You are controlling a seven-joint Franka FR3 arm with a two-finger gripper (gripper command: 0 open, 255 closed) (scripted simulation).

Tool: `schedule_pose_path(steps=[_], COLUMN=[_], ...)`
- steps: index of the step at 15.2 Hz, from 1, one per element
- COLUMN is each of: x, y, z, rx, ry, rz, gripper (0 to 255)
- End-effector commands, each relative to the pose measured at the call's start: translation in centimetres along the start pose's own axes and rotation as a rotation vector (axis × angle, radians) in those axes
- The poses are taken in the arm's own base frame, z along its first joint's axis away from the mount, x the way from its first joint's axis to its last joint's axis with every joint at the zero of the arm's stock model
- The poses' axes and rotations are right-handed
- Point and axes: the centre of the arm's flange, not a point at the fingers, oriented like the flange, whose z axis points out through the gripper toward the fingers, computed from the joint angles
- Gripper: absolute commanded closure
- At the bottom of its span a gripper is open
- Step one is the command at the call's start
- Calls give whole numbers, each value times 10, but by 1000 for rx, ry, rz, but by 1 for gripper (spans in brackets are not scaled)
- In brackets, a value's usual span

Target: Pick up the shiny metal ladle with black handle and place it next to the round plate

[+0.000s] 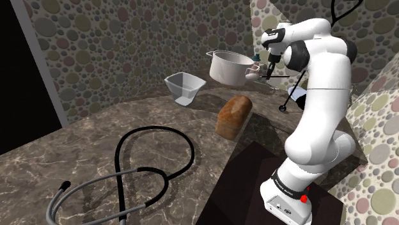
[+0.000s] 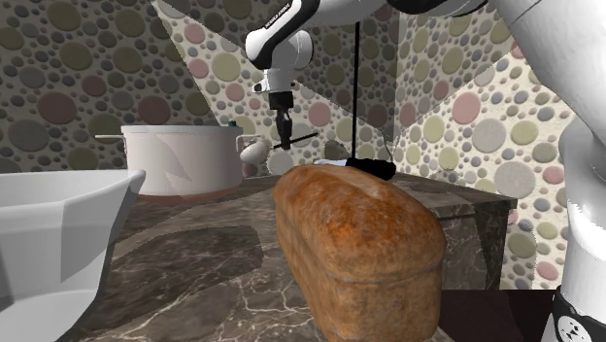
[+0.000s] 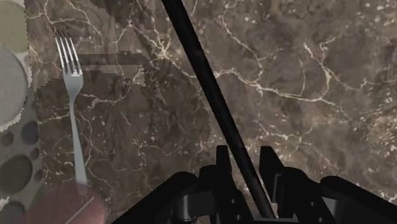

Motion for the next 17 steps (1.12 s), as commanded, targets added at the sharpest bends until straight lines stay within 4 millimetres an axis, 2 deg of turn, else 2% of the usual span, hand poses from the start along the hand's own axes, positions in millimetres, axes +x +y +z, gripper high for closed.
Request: schedule_pose_path(steps=[1,2,17], x=[-11,-19,-10], y=[21,34,26], z=[5,7,86], rx=[-2,-2,-2], ry=[1,1,1], rz=[1,1,1], gripper=[255,255,255])
